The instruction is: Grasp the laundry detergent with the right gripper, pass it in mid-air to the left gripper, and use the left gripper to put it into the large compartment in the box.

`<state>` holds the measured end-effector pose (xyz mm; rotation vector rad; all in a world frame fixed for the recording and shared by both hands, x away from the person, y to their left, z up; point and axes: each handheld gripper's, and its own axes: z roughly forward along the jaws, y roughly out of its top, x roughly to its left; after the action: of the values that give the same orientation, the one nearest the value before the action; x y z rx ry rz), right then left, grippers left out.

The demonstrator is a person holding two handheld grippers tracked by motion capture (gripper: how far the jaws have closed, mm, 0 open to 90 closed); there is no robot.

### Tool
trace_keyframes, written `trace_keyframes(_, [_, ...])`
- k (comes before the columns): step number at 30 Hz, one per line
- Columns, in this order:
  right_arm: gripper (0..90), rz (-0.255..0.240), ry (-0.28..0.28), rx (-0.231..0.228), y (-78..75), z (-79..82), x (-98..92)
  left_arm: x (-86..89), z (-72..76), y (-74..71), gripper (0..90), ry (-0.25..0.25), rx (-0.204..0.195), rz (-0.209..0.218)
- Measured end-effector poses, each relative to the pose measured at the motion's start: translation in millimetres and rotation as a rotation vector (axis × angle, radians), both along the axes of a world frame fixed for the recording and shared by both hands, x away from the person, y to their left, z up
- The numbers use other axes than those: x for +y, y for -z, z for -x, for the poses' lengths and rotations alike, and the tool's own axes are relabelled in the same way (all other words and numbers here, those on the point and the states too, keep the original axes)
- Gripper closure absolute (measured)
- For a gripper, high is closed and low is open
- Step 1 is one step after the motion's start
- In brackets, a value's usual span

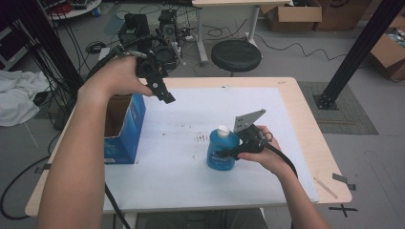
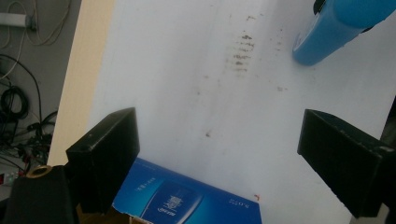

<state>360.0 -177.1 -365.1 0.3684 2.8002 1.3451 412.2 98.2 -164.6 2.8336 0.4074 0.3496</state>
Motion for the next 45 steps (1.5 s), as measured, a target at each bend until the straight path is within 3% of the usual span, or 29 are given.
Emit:
trace_keyframes(9, [44.4,-0.013,-0.063,0.022,-12.7,-9.6,4.5,-4.1,6.1,-5.7,13.1,0.036,-0.003,0.02])
trace_keyframes(15, [44.6,0.001,-0.151,0.043,-41.5,-22.9,18.8,-10.5,14.3,-16.2,13.1,0.075,-0.002,0.046])
trace_keyframes(25, [44.6,-0.015,-0.206,0.028,-74.4,-33.0,41.7,-20.7,27.6,-24.9,13.0,0.123,0.029,0.058])
trace_keyframes(39, [44.6,0.004,-0.27,0.02,-92.5,-31.8,71.0,-41.7,36.2,-16.6,14.0,0.17,0.079,0.0])
trace_keyframes(45, [44.6,0.008,-0.276,0.028,-95.6,-30.6,75.9,-52.9,40.2,-8.2,14.5,0.199,0.077,-0.041])
